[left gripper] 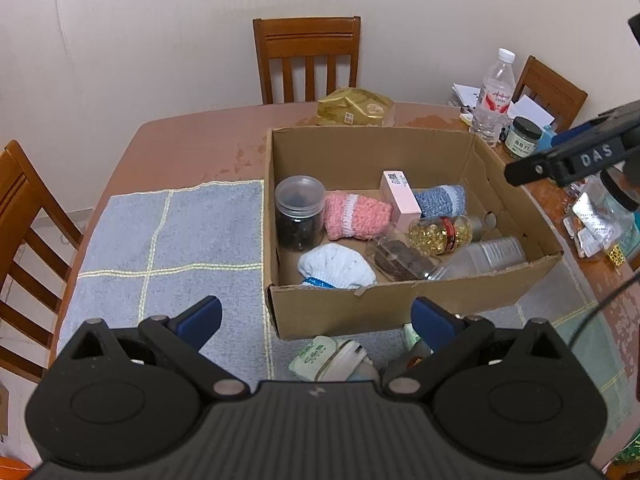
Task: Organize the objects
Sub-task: 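Carry cookie jar with left tool into the box while right tool drops the capsule bottle in, then move right tool to white medicine box while left tool approaches green C&S tissue pack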
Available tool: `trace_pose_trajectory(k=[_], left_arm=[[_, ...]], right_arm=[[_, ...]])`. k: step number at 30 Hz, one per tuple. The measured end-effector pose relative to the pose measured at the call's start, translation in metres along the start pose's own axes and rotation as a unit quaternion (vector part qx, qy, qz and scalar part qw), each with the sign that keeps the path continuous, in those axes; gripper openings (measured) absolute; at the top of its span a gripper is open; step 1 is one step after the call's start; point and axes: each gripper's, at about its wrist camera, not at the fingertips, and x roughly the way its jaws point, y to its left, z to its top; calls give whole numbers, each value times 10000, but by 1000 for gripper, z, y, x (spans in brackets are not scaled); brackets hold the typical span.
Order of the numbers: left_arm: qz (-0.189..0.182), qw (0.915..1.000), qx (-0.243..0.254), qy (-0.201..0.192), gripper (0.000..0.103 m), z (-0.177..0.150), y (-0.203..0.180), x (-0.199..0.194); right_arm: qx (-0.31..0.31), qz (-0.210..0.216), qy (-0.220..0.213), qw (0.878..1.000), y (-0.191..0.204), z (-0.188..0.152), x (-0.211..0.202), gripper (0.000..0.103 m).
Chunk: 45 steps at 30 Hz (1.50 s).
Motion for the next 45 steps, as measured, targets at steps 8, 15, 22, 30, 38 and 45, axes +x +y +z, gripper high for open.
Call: trace_pose_trajectory(k=[8, 15, 22, 30, 38, 45], left_arm=[[109, 9999, 62, 25, 101, -21, 0, 6], [156, 9996, -86, 231, 101, -38, 7, 14], [217, 9980, -398, 432, 101, -53, 17, 19], [267, 9964, -459, 667, 101, -66, 20, 23], [409, 9946, -555, 772, 101, -73, 31, 20], [462, 9931, -627, 875, 101, -78, 40, 20]], right_arm=[[-48, -243, -252, 9994, 19, -34, -16, 103], [128, -411, -475, 9979, 34, -64, -26, 103], [356, -579, -375, 9970, 48, -99, -25, 103], [608, -267, 346, 9972, 58, -137, 12, 103], [518, 120, 670, 9963, 83, -139, 49, 103], [554, -82, 757, 9956, 96, -134, 73, 103]])
